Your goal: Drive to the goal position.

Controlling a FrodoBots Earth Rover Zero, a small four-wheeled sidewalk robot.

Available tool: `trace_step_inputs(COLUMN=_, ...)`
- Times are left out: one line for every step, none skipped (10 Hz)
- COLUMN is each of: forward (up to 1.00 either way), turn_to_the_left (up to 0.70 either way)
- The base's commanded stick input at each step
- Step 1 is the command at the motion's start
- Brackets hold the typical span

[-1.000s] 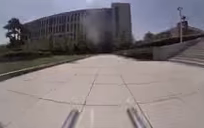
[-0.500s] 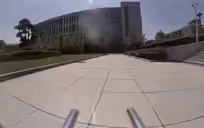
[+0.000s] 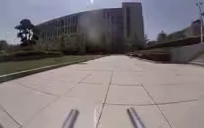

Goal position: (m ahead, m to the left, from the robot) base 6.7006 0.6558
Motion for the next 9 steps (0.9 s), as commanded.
trace_step_inputs(forward=0.70, turn_to_the_left=0.00)
trace_step_inputs(forward=0.70, turn_to_the_left=0.00)
trace_step_inputs(forward=0.70, turn_to_the_left=0.00)
trace_step_inputs(forward=0.70, turn_to_the_left=0.00)
trace_step_inputs(forward=0.70, turn_to_the_left=0.00)
trace_step_inputs(forward=0.70, turn_to_the_left=0.00)
trace_step_inputs(forward=0.70, turn_to_the_left=0.00)
trace_step_inputs(forward=0.70, turn_to_the_left=0.00)
trace_step_inputs(forward=0.70, turn_to_the_left=0.00)
